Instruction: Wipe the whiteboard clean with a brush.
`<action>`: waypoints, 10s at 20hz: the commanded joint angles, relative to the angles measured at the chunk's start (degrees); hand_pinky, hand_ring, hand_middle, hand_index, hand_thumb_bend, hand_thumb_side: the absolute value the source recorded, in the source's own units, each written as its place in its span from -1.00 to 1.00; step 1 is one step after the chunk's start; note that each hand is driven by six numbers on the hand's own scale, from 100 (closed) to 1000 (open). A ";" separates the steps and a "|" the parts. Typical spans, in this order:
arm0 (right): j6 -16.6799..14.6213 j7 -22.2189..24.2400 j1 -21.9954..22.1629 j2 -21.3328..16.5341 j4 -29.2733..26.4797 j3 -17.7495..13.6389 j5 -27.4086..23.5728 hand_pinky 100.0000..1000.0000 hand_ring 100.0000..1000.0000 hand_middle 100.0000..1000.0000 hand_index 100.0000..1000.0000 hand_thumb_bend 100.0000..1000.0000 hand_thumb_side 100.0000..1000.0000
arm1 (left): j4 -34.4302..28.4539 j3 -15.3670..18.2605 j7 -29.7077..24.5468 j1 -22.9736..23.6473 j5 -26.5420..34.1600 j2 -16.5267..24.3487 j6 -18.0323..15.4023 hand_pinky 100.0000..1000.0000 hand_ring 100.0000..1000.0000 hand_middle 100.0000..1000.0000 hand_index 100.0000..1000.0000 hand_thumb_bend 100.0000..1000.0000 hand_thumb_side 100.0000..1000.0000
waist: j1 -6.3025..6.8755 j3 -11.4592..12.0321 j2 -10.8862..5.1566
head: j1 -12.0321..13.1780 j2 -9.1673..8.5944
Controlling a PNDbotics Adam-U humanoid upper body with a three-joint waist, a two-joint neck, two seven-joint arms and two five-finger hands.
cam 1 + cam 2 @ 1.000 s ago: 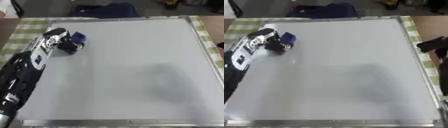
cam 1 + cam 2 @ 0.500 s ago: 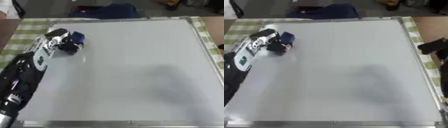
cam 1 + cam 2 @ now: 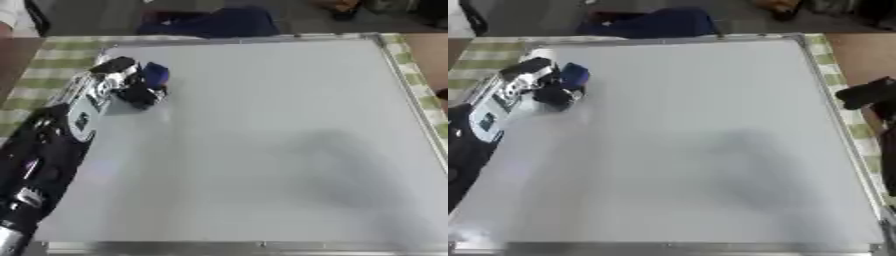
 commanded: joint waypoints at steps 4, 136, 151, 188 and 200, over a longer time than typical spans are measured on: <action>-0.08 0.26 -0.55 -0.57 -1.14 -0.12 -0.06 0.38 0.17 -0.16 -0.14 -1.00 0.94 | 0.35 0.23 -0.05 -0.74 -0.20 0.20 -0.37 -0.25 0.16 -0.24 -0.88 -0.88 -0.05 | -0.19 -0.15 -0.88 | 0.11 -0.61; 1.24 0.33 -0.04 -0.27 -1.14 -0.27 -1.35 0.39 0.16 -0.18 -0.13 -1.00 0.92 | 7.24 6.34 2.35 -2.76 -2.01 3.16 7.96 -0.41 -0.04 -0.54 -0.59 -1.00 -0.03 | -0.32 0.54 -2.07 | 0.15 -0.01; 0.90 0.33 -0.30 -0.15 -1.14 -0.17 -1.16 0.39 0.16 -0.18 -0.13 -1.00 0.92 | 5.47 3.27 -2.71 -3.18 -0.21 0.50 2.57 -0.41 -0.04 -0.54 -0.59 -1.00 0.03 | -0.60 0.13 -1.35 | 0.49 -0.11; 0.81 0.02 -0.03 -0.30 -1.14 -0.18 -1.23 0.40 0.17 -0.18 -0.13 -1.00 0.93 | 7.90 6.47 0.61 -1.66 2.94 3.91 6.95 -0.42 -0.05 -0.54 -0.58 -1.00 0.06 | -1.00 0.54 -2.06 | 0.02 0.16; 0.86 0.04 0.20 -0.34 -1.14 -0.04 -1.39 0.39 0.17 -0.18 -0.13 -1.00 0.94 | 8.74 7.58 3.72 -1.83 3.08 4.95 8.64 -0.43 -0.06 -0.54 -0.57 -1.00 0.03 | -1.14 0.90 -2.57 | 0.03 0.19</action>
